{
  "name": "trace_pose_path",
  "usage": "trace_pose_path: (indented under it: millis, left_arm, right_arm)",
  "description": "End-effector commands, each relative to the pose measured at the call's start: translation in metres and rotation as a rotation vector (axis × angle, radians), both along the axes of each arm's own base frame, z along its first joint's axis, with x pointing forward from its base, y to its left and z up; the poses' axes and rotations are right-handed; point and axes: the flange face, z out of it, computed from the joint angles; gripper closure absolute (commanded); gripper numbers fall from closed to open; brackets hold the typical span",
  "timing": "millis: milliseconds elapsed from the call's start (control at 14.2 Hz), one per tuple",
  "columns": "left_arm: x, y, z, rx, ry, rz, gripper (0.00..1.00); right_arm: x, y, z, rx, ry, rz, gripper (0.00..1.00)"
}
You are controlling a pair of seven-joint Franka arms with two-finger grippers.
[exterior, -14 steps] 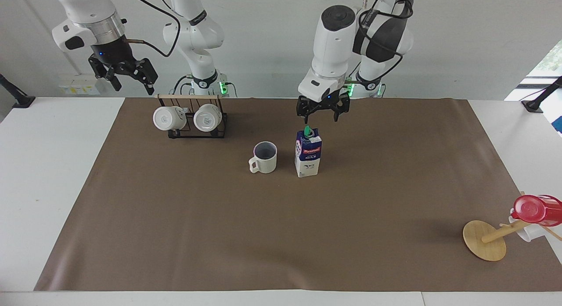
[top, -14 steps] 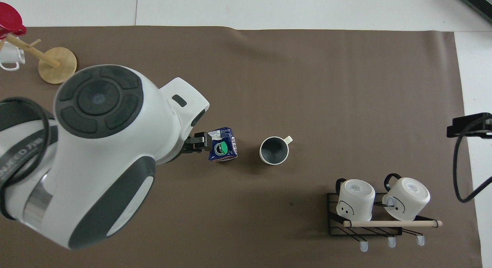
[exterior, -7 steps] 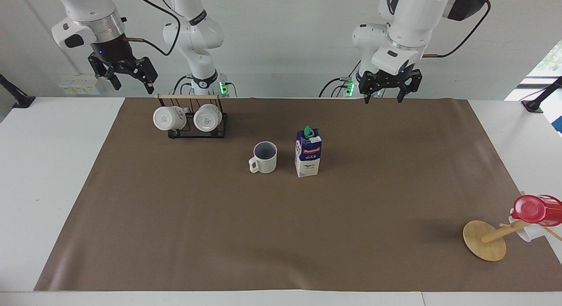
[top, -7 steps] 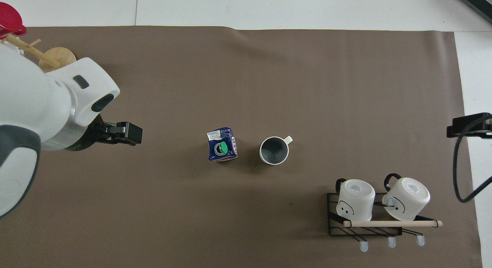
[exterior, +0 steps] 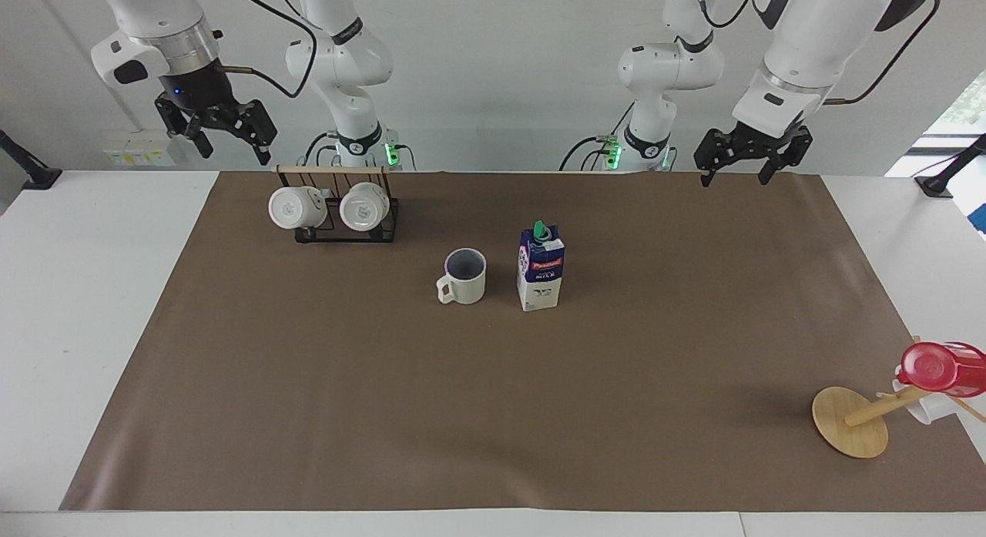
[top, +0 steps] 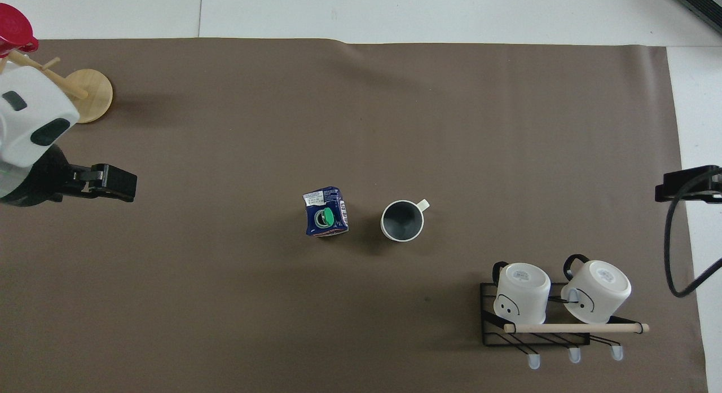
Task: Place cup and milk on table
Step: 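Open the left gripper and withdraw it from the carton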
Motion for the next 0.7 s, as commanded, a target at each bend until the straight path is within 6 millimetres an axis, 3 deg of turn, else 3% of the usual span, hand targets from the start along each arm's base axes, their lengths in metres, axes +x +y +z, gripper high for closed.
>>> trace_pose_path:
  millis: [0, 281, 633]
  left_arm:
    - [-0.003, 0.022, 0.001, -0.005, 0.011, -0.023, 0.0]
    - [-0.001, 0.042, 0.003, -0.003, 0.004, 0.027, 0.0]
    - [-0.002, 0.047, 0.003, -0.003, 0.006, 0.035, 0.0]
  right_arm:
    - [-0.003, -0.001, 0.002, 0.004, -0.017, 0.015, 0.0]
    - [-0.003, -0.001, 0.002, 0.004, -0.017, 0.014, 0.0]
    - [-0.003, -0.001, 0.002, 0.004, -0.017, 0.015, 0.0]
